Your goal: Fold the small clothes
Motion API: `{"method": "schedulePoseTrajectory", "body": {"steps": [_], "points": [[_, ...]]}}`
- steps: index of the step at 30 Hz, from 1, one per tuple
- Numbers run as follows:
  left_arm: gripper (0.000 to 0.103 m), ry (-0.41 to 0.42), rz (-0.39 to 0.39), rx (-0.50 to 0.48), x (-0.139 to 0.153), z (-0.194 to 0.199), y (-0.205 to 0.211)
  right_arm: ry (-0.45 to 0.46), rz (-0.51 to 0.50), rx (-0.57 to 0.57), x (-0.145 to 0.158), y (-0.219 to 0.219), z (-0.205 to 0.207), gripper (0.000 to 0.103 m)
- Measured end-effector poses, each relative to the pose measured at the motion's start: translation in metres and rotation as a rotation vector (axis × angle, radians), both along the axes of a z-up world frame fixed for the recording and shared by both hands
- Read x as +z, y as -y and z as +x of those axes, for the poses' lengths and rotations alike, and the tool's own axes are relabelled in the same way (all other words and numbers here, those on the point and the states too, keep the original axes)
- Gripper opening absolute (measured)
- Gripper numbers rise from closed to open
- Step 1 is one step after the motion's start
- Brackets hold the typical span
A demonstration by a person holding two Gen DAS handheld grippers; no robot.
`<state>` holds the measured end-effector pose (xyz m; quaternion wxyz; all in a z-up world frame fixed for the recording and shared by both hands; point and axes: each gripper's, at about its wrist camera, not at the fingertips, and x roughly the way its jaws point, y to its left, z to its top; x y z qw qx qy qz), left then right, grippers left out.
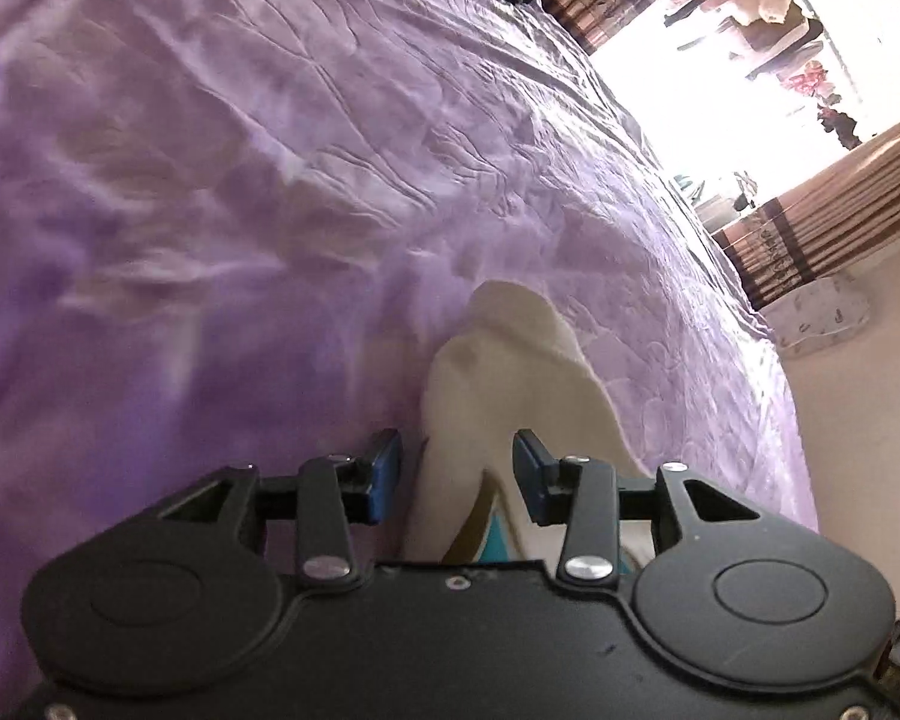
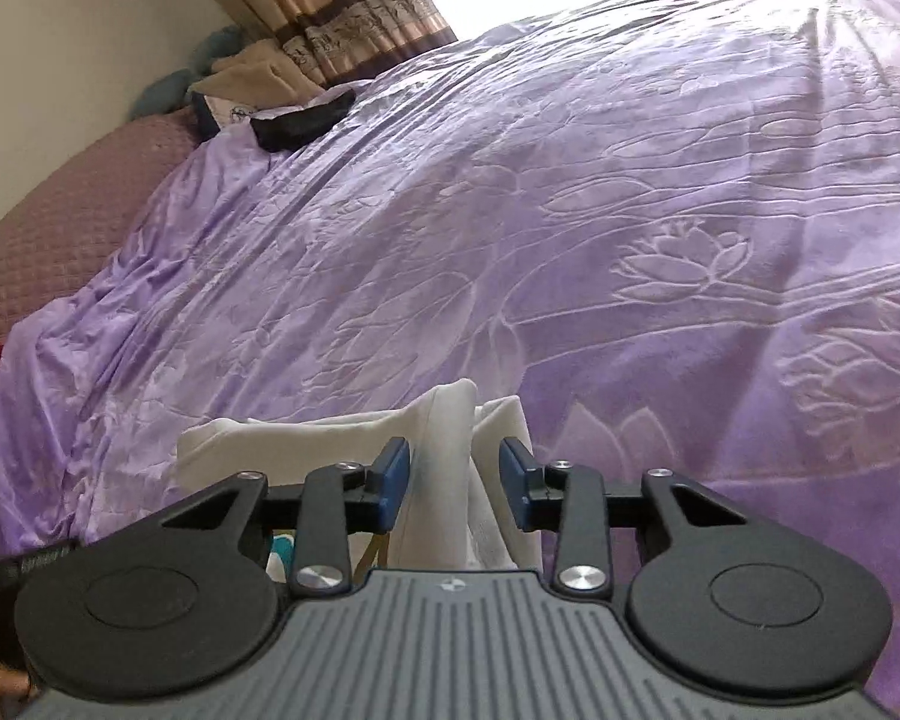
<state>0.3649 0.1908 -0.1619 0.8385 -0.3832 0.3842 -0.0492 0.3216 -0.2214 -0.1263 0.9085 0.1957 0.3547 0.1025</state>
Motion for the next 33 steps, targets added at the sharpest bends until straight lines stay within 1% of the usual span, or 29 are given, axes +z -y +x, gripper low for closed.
{"method": "schedulePoseTrajectory", "body": {"steps": [2,3,4,5,6,8,9,10,11,12,13,14,15,16,17,18,19,20,21,22,23,25,26,27,29,32,33], "points": [[0.041,-0.009,0.023,-0.007,-0.001,0.011,0.004,0.005,-0.007,0.003,-0.001,-0.002,0.002,0.042],[0.033,0.003,0.034,-0.016,0.0,0.017,0.007,0.01,-0.015,0.008,-0.002,-0.003,0.004,0.038],[0.012,0.021,0.057,-0.021,0.003,0.021,0.009,0.016,-0.028,0.014,-0.001,-0.004,0.006,0.033],[0.0,0.05,0.078,-0.026,0.008,0.024,0.01,0.017,-0.042,0.022,-0.001,-0.006,0.008,0.016],[0.0,0.067,0.076,-0.031,0.013,0.028,0.01,0.017,-0.054,0.027,0.001,-0.007,0.011,0.009],[0.0,0.112,0.082,0.002,0.018,0.03,0.007,0.039,-0.05,0.034,0.007,-0.007,0.012,0.007],[0.0,0.105,0.1,0.005,0.015,0.033,0.007,0.063,-0.048,0.027,0.012,-0.006,0.011,0.007],[0.005,0.068,0.151,0.0,0.01,0.038,0.011,0.069,-0.058,0.012,0.012,-0.007,0.012,0.007],[0.01,0.031,0.209,-0.007,0.005,0.042,0.016,0.055,-0.076,0.0,0.009,-0.007,0.015,0.007],[0.015,0.01,0.257,-0.026,0.001,0.044,0.019,0.017,-0.098,-0.003,0.0,-0.008,0.021,0.007],[0.016,0.018,0.28,-0.037,0.002,0.044,0.021,-0.007,-0.123,0.004,-0.01,-0.008,0.026,0.008],[0.02,0.028,0.294,-0.037,0.006,0.041,0.021,-0.011,-0.141,0.014,-0.016,-0.009,0.029,0.008],[0.03,0.039,0.309,-0.026,0.014,0.035,0.02,-0.007,-0.143,0.017,-0.019,-0.008,0.029,0.01],[0.032,0.065,0.338,-0.009,0.024,0.025,0.02,-0.001,-0.132,0.017,-0.017,-0.007,0.028,0.012],[0.032,0.095,0.351,-0.01,0.033,0.015,0.019,0.007,-0.127,0.015,-0.011,-0.006,0.025,0.019],[0.032,0.124,0.345,-0.03,0.04,0.004,0.018,0.027,-0.138,0.009,-0.003,-0.006,0.018,0.03],[0.032,0.138,0.312,-0.068,0.048,-0.011,0.018,0.062,-0.156,0.002,0.007,-0.008,0.009,0.037],[0.033,0.138,0.286,-0.105,0.053,-0.026,0.018,0.1,-0.175,-0.007,0.016,-0.009,-0.002,0.038],[0.033,0.14,0.275,-0.132,0.057,-0.04,0.021,0.129,-0.187,0.008,0.025,-0.011,-0.014,0.038],[0.033,0.146,0.271,-0.168,0.061,-0.06,0.025,0.143,-0.173,0.037,0.032,-0.013,-0.025,0.038],[0.033,0.153,0.27,-0.197,0.062,-0.074,0.029,0.151,-0.145,0.077,0.038,-0.014,-0.038,0.037],[0.034,0.16,0.26,-0.25,0.06,-0.104,0.038,0.155,-0.111,0.15,0.043,-0.02,-0.065,0.029],[0.034,0.153,0.258,-0.271,0.057,-0.11,0.044,0.15,-0.115,0.175,0.042,-0.025,-0.077,0.024],[0.035,0.141,0.255,-0.29,0.052,-0.116,0.048,0.138,-0.131,0.194,0.039,-0.03,-0.087,0.023],[0.035,0.098,0.264,-0.282,0.036,-0.113,0.053,0.12,-0.162,0.202,0.03,-0.036,-0.097,0.023],[0.036,0.067,0.279,-0.298,0.021,-0.106,0.057,0.057,-0.234,0.169,0.009,-0.04,-0.094,0.018],[0.037,0.06,0.289,-0.312,0.018,-0.103,0.059,0.03,-0.242,0.162,0.002,-0.039,-0.09,0.008]]}}
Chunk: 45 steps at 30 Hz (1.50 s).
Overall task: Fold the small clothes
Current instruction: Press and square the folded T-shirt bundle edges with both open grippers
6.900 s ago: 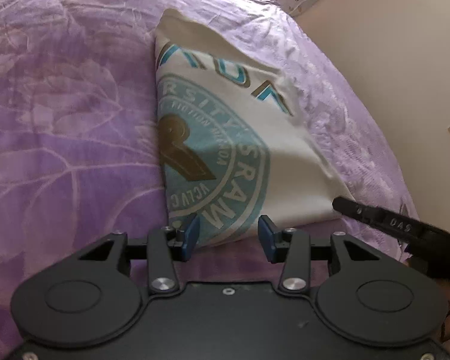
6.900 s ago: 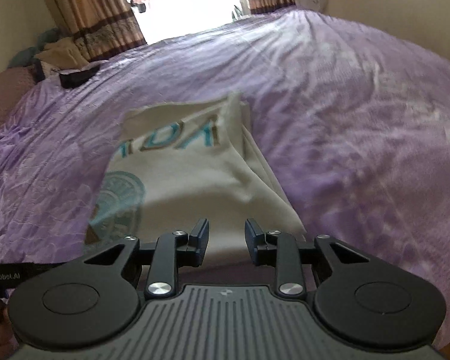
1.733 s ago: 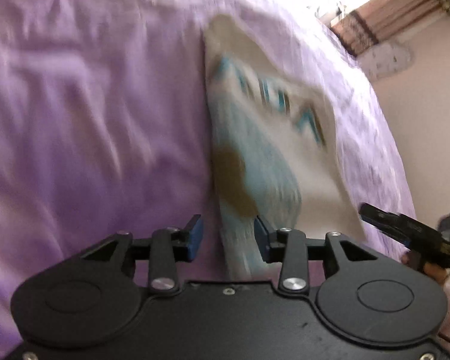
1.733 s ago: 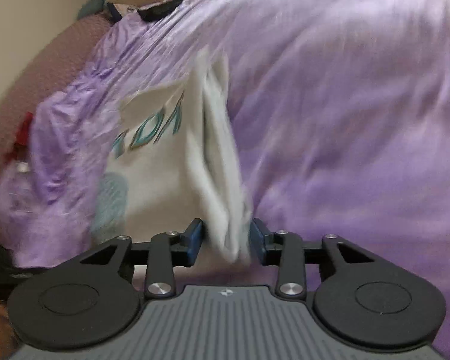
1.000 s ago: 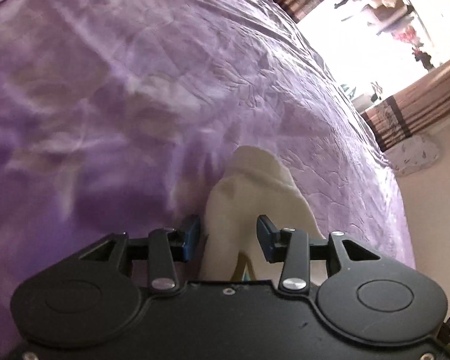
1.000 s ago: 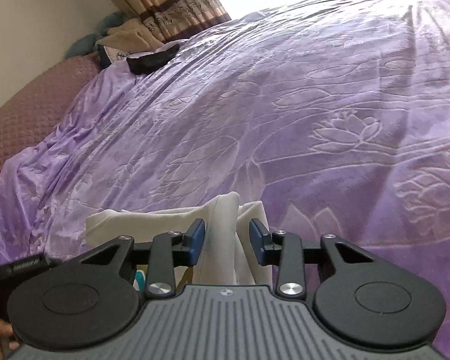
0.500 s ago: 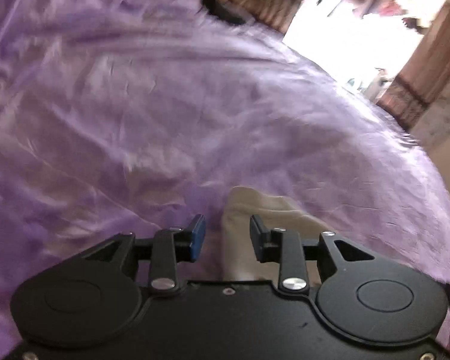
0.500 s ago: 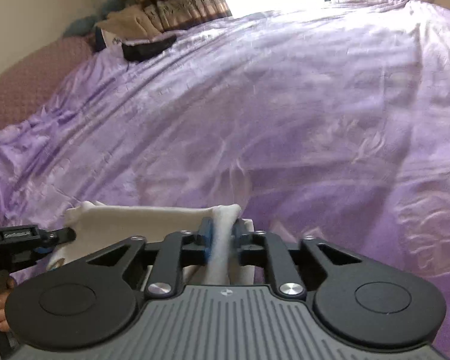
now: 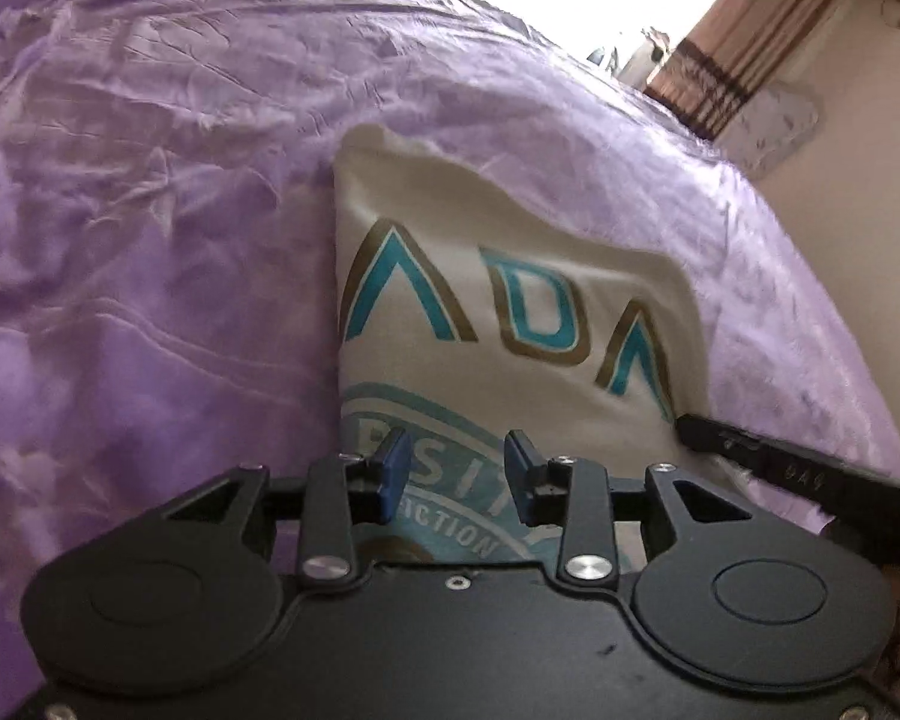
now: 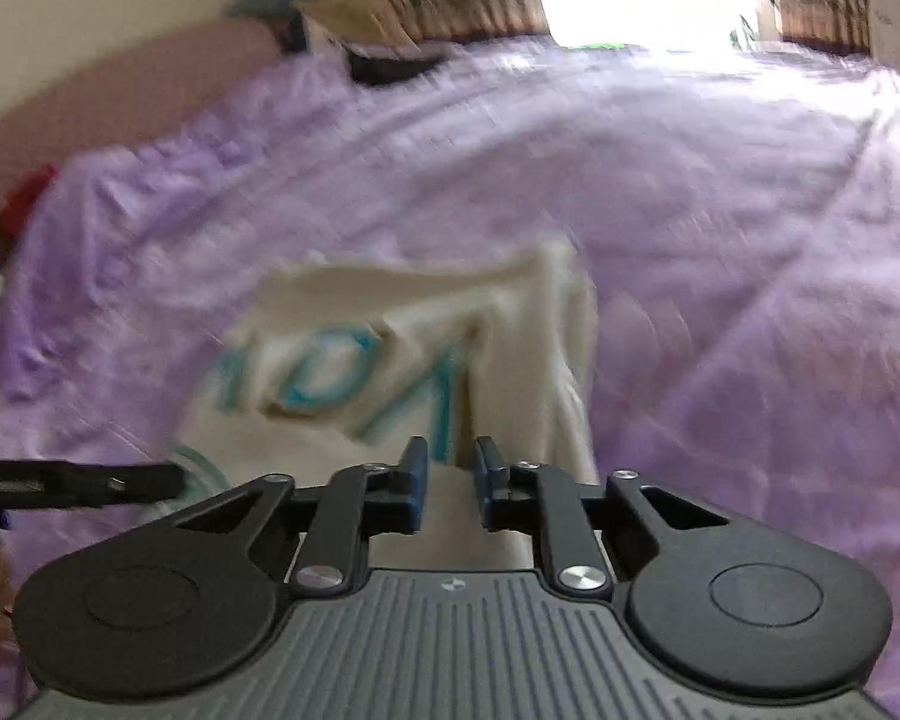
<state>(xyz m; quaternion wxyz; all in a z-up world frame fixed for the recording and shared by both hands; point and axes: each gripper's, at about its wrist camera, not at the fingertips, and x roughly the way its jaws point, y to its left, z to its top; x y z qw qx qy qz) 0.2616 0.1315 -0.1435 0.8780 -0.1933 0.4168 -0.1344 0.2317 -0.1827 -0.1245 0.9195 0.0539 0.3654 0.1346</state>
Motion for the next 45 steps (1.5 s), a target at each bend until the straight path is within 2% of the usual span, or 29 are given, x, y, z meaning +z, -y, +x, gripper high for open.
{"method": "schedulePoseTrajectory", "body": {"steps": [2,4,5,6,10,12,15,17,20,23,31,38,41,45], "points": [[0.037,-0.011,0.032,-0.018,-0.002,0.007,0.006,-0.009,-0.004,-0.013,-0.006,0.004,0.002,0.0],[0.036,-0.016,0.038,-0.009,0.005,0.009,0.005,-0.022,0.02,-0.017,-0.001,0.007,0.0,0.001],[0.036,-0.014,0.035,0.0,0.012,0.004,0.005,-0.027,0.03,-0.029,0.003,0.008,-0.005,0.004],[0.036,-0.004,0.022,0.006,0.019,-0.003,0.004,-0.013,0.041,-0.041,0.011,0.009,-0.014,0.014],[0.038,0.043,-0.056,-0.007,0.037,-0.051,0.0,0.052,0.075,-0.014,0.037,0.017,-0.054,0.017],[0.038,0.041,-0.061,-0.021,0.035,-0.07,0.005,0.06,0.074,-0.005,0.04,0.018,-0.078,0.017],[0.038,-0.006,-0.037,-0.027,0.019,-0.084,0.014,0.047,0.058,-0.013,0.033,0.019,-0.102,0.017],[0.038,-0.047,-0.027,-0.017,0.004,-0.088,0.017,0.009,0.035,-0.037,0.02,0.018,-0.106,0.017],[0.039,-0.042,-0.023,-0.016,-0.008,-0.089,0.02,-0.041,-0.004,-0.095,0.001,0.019,-0.107,0.016],[0.039,-0.044,-0.025,-0.009,-0.01,-0.087,0.022,-0.062,0.026,-0.124,-0.007,0.022,-0.111,0.016],[0.039,-0.046,-0.005,0.019,0.001,-0.095,0.027,-0.063,0.044,-0.167,0.003,0.024,-0.118,0.016],[0.04,0.037,-0.041,0.012,0.033,-0.117,0.033,-0.015,0.043,-0.147,0.029,0.016,-0.13,0.017],[0.04,0.019,0.0,0.012,0.026,-0.121,0.037,-0.006,0.037,-0.131,0.034,0.01,-0.133,0.018],[0.04,-0.045,0.003,0.032,0.004,-0.118,0.033,-0.03,0.018,-0.122,0.026,0.005,-0.132,0.02]]}}
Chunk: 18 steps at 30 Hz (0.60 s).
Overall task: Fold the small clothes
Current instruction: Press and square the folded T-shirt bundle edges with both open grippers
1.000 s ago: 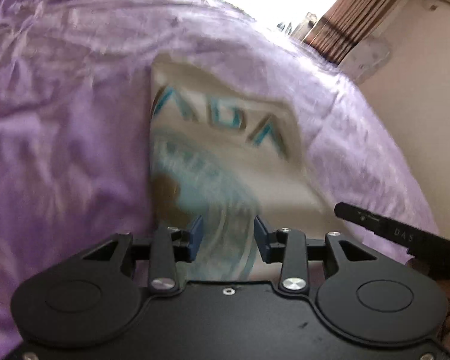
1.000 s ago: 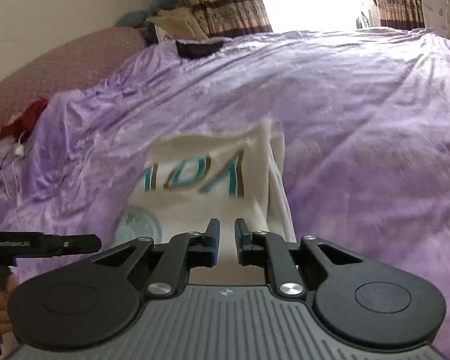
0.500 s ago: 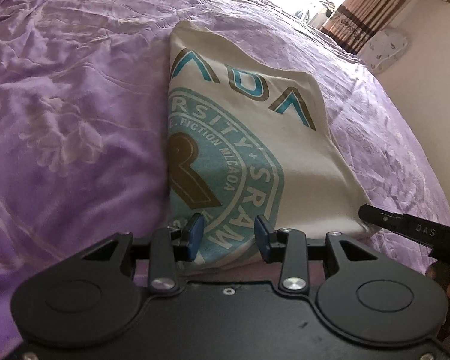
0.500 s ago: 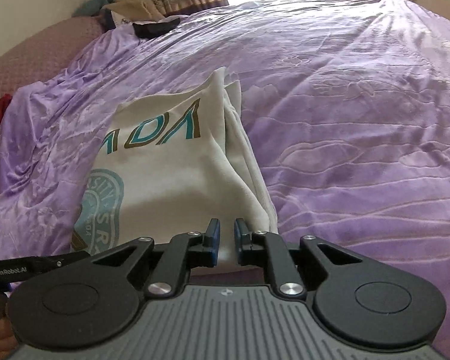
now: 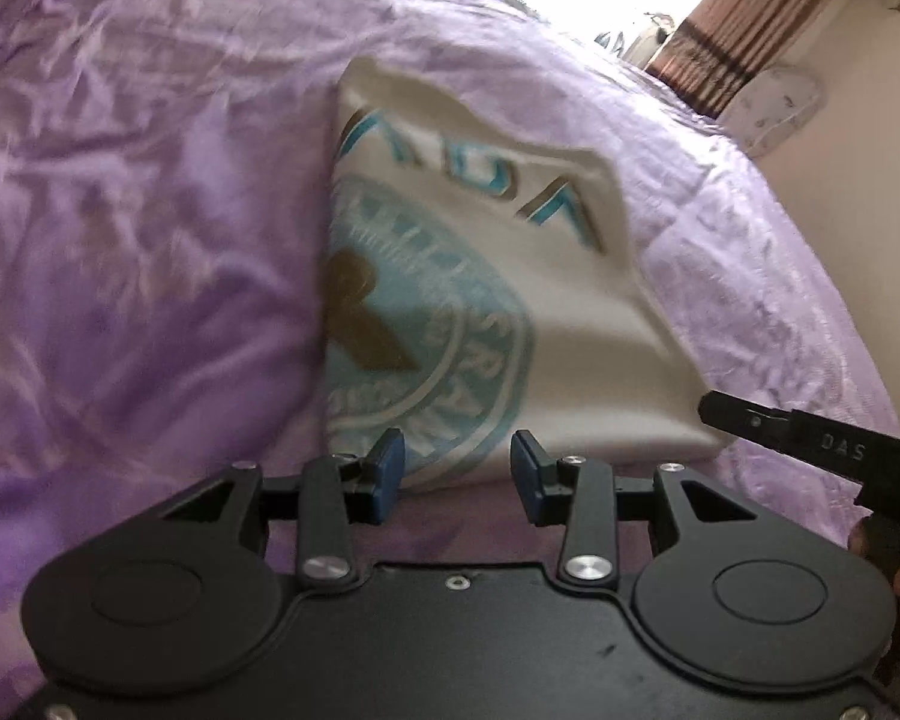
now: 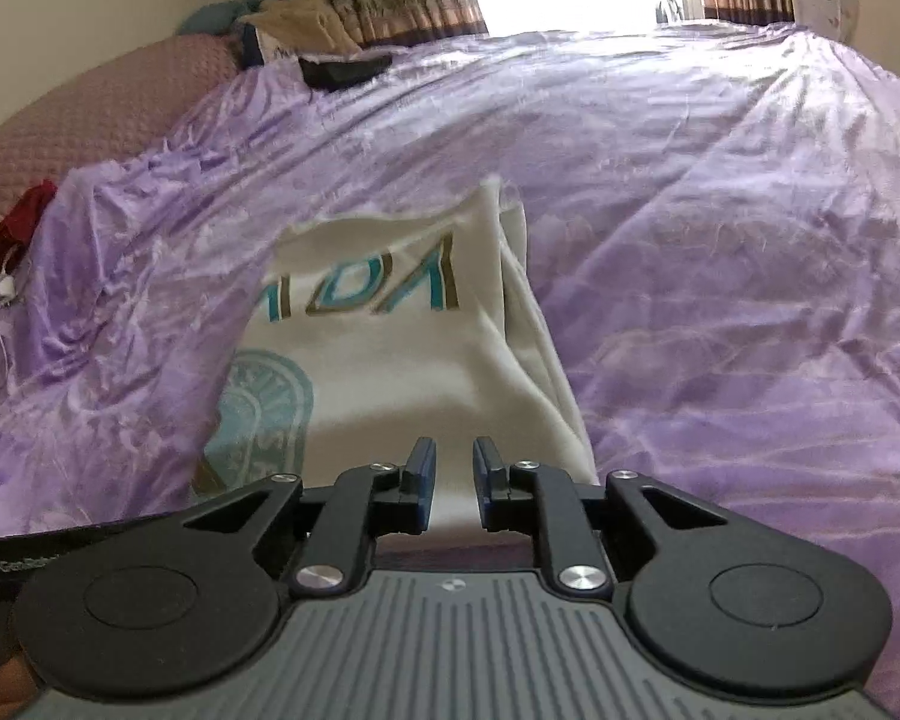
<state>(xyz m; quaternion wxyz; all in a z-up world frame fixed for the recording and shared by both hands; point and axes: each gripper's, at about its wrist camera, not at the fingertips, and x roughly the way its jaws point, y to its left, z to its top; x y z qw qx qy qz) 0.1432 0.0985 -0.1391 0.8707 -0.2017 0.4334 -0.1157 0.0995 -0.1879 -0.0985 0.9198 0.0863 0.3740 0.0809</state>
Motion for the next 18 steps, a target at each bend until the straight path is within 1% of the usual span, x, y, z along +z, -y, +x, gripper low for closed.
{"method": "schedulePoseTrajectory", "body": {"steps": [3,5,7,10,14,18], "points": [[0.04,-0.005,-0.004,-0.001,-0.009,-0.001,-0.001,-0.037,-0.015,-0.009,-0.014,0.0,0.003,0.02],[0.04,-0.007,-0.001,-0.004,-0.009,0.0,-0.001,-0.067,-0.024,-0.018,-0.024,0.001,0.004,0.02],[0.04,-0.01,-0.001,-0.005,-0.007,0.0,-0.001,-0.075,-0.011,-0.023,-0.03,0.003,0.002,0.019],[0.04,-0.001,-0.021,0.001,0.003,-0.001,-0.002,-0.076,0.002,-0.03,-0.026,0.004,0.002,0.02],[0.041,0.065,-0.055,0.015,0.025,0.005,-0.006,-0.059,0.008,-0.03,-0.014,0.003,0.004,0.02],[0.041,0.101,-0.043,0.038,0.034,0.027,-0.012,-0.018,-0.006,-0.015,0.001,-0.004,0.013,0.021]]}}
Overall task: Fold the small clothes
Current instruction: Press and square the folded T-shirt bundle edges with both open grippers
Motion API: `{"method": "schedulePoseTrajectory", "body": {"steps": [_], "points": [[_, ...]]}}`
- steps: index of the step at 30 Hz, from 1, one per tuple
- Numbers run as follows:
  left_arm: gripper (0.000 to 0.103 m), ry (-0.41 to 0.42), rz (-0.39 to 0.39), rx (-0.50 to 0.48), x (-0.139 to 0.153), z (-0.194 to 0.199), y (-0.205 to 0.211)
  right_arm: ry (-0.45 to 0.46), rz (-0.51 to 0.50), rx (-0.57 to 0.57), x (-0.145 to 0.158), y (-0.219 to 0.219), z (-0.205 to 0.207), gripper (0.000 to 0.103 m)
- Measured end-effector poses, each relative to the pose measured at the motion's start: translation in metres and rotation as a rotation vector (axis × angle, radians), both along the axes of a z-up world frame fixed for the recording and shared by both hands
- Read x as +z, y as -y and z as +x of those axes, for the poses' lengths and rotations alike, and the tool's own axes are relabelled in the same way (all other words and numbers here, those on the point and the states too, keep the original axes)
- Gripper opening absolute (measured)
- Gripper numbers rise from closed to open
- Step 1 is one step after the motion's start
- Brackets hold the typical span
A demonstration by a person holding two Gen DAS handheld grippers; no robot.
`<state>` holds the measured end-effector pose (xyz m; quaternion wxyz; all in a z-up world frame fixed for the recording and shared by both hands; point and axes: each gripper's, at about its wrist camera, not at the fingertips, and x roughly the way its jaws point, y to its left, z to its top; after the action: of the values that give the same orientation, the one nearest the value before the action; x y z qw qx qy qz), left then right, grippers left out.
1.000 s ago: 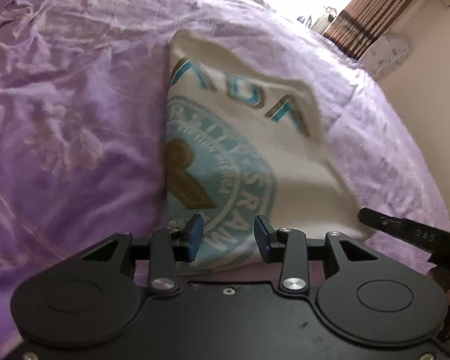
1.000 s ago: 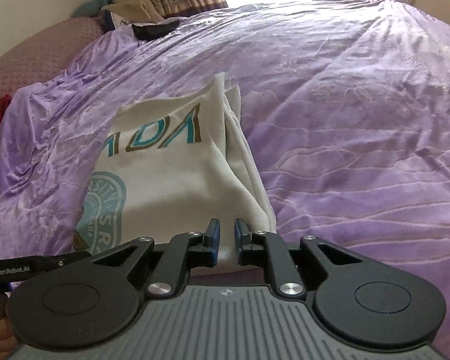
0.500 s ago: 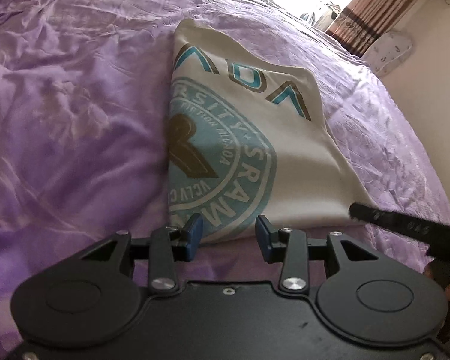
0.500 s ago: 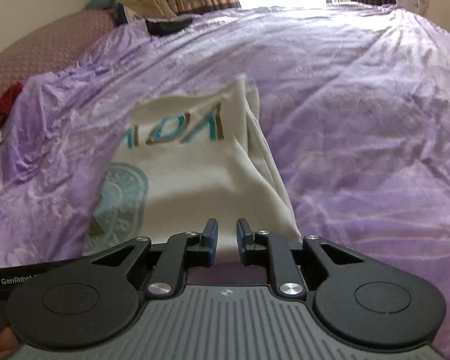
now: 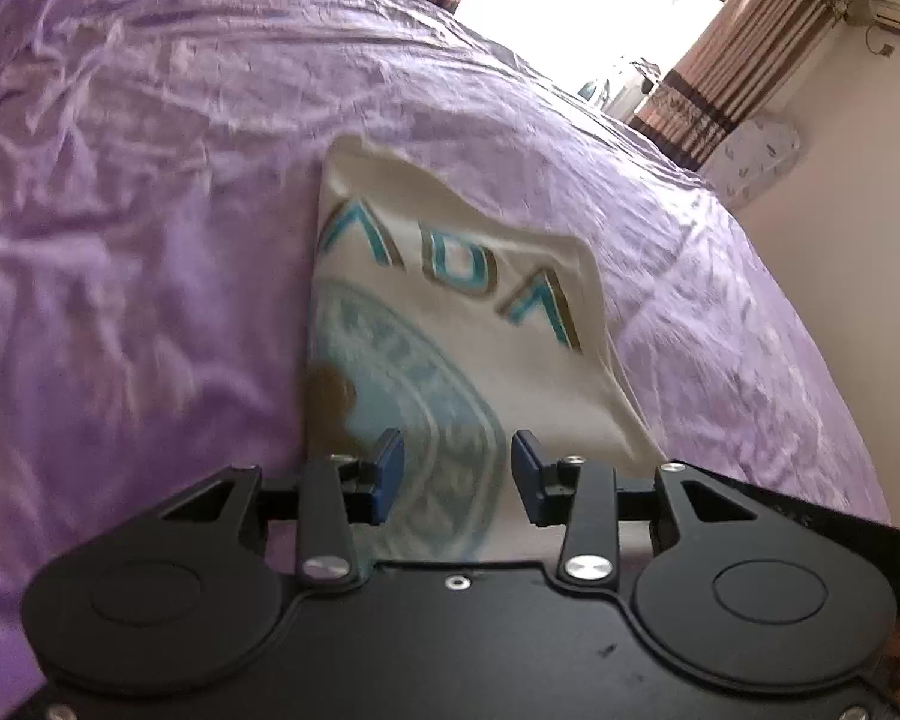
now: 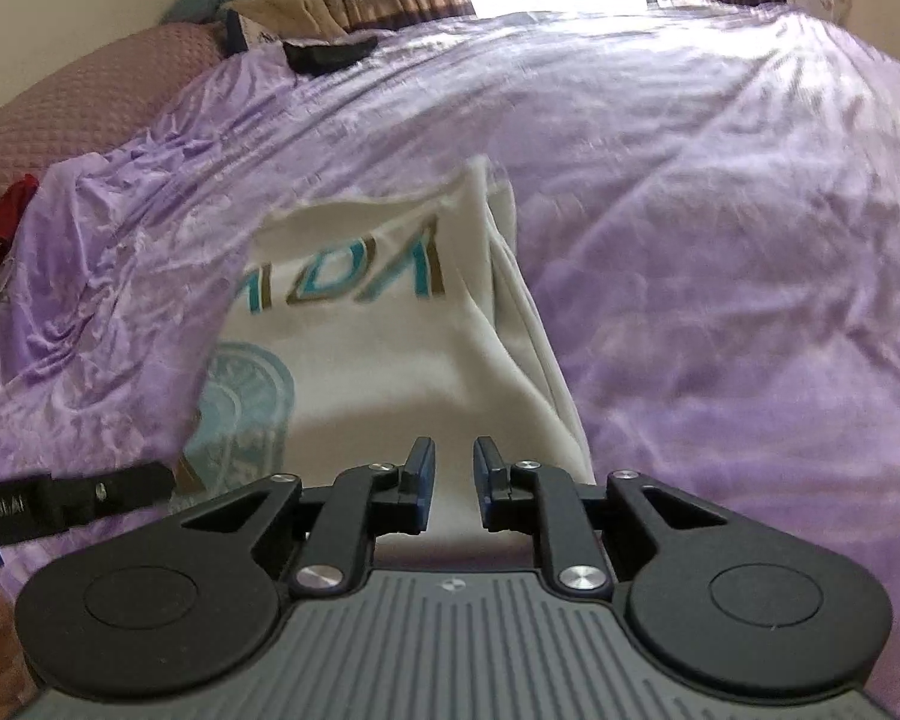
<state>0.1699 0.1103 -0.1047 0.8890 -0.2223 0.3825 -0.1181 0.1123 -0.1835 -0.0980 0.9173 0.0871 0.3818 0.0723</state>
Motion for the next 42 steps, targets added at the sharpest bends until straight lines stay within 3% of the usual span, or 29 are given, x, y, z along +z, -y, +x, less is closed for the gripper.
{"method": "schedulePoseTrajectory", "body": {"steps": [8,12,15,24,29,32,34,37,42], "points": [[0.041,-0.049,0.029,0.01,-0.015,0.043,-0.002,0.041,-0.046,0.029,0.007,-0.016,0.026,0.023],[0.041,-0.115,0.004,0.026,-0.038,0.05,-0.003,0.013,-0.086,0.025,-0.012,-0.017,0.043,0.024],[0.041,-0.122,-0.023,0.039,-0.036,0.049,-0.006,-0.027,-0.048,0.013,-0.029,-0.011,0.053,0.023],[0.041,-0.027,-0.057,0.013,0.004,-0.001,-0.009,0.028,0.002,0.01,-0.001,0.007,0.022,0.024],[0.042,-0.07,-0.024,-0.009,-0.012,-0.025,0.001,0.02,0.012,0.011,0.003,0.016,-0.003,0.025],[0.042,-0.149,-0.013,-0.008,-0.036,-0.024,0.003,-0.001,-0.048,0.0,-0.01,0.015,-0.008,0.025],[0.042,-0.148,-0.013,-0.009,-0.044,-0.024,0.004,-0.03,-0.074,-0.003,-0.022,0.016,-0.007,0.025],[0.042,-0.149,-0.003,-0.003,-0.038,-0.024,0.005,-0.048,-0.066,0.006,-0.033,0.018,-0.007,0.024],[0.042,-0.096,-0.001,0.021,-0.019,-0.025,0.002,-0.001,-0.062,-0.005,-0.015,0.015,-0.012,0.026]]}}
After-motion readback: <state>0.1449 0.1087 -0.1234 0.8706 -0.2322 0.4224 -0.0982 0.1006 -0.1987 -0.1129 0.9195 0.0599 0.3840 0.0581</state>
